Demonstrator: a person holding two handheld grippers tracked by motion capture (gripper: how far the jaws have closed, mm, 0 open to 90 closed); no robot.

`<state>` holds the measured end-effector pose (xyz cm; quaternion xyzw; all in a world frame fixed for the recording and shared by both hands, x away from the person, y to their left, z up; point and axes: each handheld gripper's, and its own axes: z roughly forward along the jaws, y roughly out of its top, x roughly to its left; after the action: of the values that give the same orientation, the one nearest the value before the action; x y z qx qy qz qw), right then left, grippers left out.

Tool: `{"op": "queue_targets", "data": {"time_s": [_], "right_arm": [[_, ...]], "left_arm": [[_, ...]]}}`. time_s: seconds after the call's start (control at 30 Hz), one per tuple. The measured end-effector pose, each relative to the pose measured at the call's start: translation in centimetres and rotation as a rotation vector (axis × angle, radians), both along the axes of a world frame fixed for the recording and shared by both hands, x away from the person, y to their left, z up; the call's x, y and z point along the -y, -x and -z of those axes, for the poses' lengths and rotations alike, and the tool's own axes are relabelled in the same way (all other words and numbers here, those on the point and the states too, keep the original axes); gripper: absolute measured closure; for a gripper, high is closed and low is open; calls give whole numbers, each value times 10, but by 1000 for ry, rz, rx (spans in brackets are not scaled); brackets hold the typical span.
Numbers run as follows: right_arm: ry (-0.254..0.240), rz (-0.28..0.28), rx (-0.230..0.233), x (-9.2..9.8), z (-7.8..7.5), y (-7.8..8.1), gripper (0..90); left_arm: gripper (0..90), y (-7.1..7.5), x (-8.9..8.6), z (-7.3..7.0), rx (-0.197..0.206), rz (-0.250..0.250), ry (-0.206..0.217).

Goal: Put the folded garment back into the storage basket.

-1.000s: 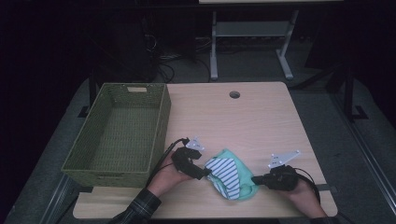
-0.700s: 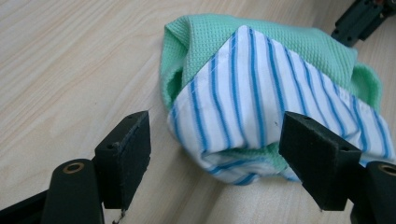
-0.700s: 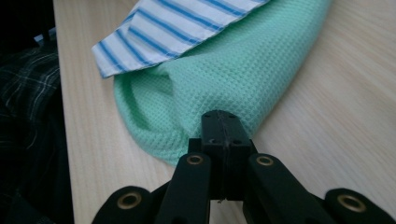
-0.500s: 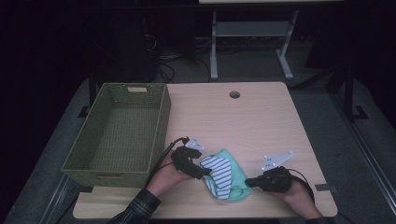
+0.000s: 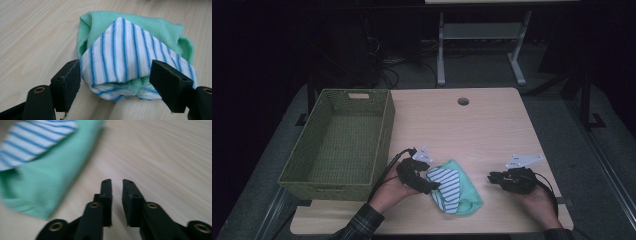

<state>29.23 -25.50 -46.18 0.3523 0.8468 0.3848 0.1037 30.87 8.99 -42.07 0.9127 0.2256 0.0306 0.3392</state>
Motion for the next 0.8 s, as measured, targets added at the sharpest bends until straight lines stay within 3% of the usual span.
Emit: {"op": "queue_targets", "data": {"time_s": [0.2,0.3,0.5,0.67,0.73,0.8], "right_arm": [[17,137,13,14,7,-9,474],[28,174,19,18,10,-12,375],[69,199,18,15,15,-15,264],[69,203,22,13,16,-16,208],[65,203,24,13,17,-16,201],[64,205,25,14,17,-16,188]], "left_arm": [[243,8,9,-2,1,26,-14],[243,11,15,2,-9,43,-25],[241,15,21,8,-18,69,-55],[209,16,25,18,-25,77,-84],[197,15,27,23,-25,100,-127],[181,16,29,28,-33,99,-143]]}}
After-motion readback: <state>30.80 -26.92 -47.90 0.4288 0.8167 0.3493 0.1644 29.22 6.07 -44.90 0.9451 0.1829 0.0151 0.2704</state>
